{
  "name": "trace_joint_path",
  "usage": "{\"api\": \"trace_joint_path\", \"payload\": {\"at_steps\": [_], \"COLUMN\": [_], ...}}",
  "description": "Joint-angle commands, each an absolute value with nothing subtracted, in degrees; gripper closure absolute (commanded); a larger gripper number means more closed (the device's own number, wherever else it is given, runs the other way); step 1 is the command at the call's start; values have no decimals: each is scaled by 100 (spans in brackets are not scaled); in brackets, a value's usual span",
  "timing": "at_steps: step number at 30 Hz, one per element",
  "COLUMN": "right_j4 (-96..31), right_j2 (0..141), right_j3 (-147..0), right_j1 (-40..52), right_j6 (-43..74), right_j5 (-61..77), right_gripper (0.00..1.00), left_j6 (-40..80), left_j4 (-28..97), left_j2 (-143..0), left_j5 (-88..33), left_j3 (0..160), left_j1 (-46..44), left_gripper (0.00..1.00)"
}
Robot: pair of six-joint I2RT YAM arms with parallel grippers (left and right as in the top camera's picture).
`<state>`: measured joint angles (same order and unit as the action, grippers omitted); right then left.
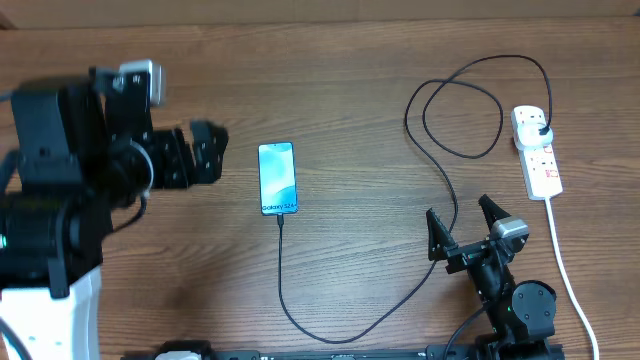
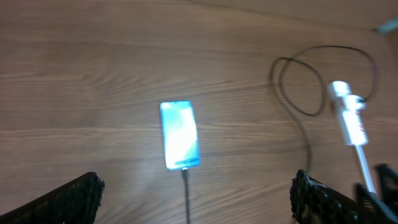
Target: Plug charger to phone and switch on socket
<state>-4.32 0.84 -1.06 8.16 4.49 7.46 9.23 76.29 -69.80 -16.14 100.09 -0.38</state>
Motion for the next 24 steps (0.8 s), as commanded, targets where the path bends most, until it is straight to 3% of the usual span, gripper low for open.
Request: {"api": "trace_joint_path", "payload": {"at_steps": [1,8,24], "right_j4": [-412,-412,-412], "right_j2": [16,16,16], "right_j3": [-45,-45,-45], "right_j1": [775,775,775], "right_j6": [443,443,443], "right_j5": [738,738,738], "right_gripper": [0,0,0], "left_j6": [886,897,904], "left_j4": [7592,6615,2051], "left_j2": [-6292,-5006,-2226], "left_j5": [-934,-873,-884], "left_j3": [9386,7872,3089], "left_j1": [54,515,513], "left_gripper": [0,0,0]}}
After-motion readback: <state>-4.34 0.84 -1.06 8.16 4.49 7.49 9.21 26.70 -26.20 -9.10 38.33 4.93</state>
